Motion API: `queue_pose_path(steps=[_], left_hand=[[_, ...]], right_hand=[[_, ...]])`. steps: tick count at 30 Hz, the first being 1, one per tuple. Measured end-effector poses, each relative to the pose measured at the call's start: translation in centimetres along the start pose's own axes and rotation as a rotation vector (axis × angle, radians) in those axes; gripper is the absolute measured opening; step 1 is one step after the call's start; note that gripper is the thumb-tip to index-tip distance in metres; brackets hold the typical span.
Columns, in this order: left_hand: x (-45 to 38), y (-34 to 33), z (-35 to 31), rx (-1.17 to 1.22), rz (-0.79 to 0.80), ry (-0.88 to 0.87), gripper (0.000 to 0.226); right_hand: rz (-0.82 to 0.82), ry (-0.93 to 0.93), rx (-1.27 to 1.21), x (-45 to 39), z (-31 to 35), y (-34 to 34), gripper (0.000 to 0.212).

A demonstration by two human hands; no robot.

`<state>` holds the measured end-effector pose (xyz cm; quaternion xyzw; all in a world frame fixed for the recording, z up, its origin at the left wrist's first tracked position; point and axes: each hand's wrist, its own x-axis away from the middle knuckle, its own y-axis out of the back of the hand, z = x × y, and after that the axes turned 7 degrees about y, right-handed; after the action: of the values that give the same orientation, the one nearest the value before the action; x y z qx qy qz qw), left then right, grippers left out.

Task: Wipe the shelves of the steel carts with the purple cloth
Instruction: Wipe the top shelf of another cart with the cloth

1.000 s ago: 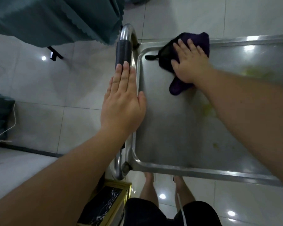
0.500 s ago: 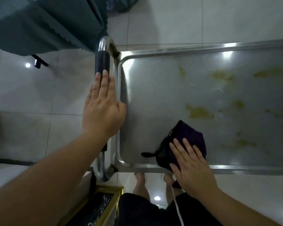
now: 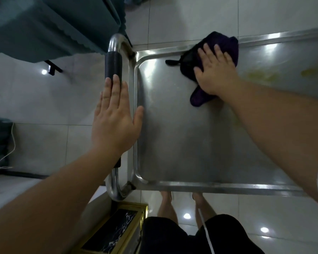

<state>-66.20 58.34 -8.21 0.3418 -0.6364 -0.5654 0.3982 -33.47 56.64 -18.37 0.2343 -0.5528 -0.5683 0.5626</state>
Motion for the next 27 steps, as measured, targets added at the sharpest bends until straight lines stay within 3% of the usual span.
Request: queue_pose_path(steps=[4,8,12,15,22,27], left_hand=[[0.0,0.1,-0.1,0.013,0.014,0.018,0.072],[0.1,0.2,-0.3,0.018,0.025,0.028,0.072],[0.0,-0.1,0.0,0.039,0.022,0.016,0.071],[0.1,-0.6,0.4,0.045,0.013,0.008,0.071],[0.1,-0.8,0.8,0.019,0.0,-0.026,0.075],[-0.1,-0.7,0.7,0.019,-0.005,-0.022,0.076]], right_hand=[[-0.012,0.036,0.002,2.0,-0.3,-0.9,0.07],[-0.147,0.128,0.026,13.3,-0.1,-5.2,0.07],[-0.08,0.182,0.11,28.0,-1.7,-10.9,0.071],[-0.013,0.141,0.104,32.2,-2.9,-12.0,0.07],[-0.162,0.092,0.062,19.9,-6.5,-6.4,0.064],[-0.024,-0.067,0.01,6.4,-11.0,0.2,0.08]])
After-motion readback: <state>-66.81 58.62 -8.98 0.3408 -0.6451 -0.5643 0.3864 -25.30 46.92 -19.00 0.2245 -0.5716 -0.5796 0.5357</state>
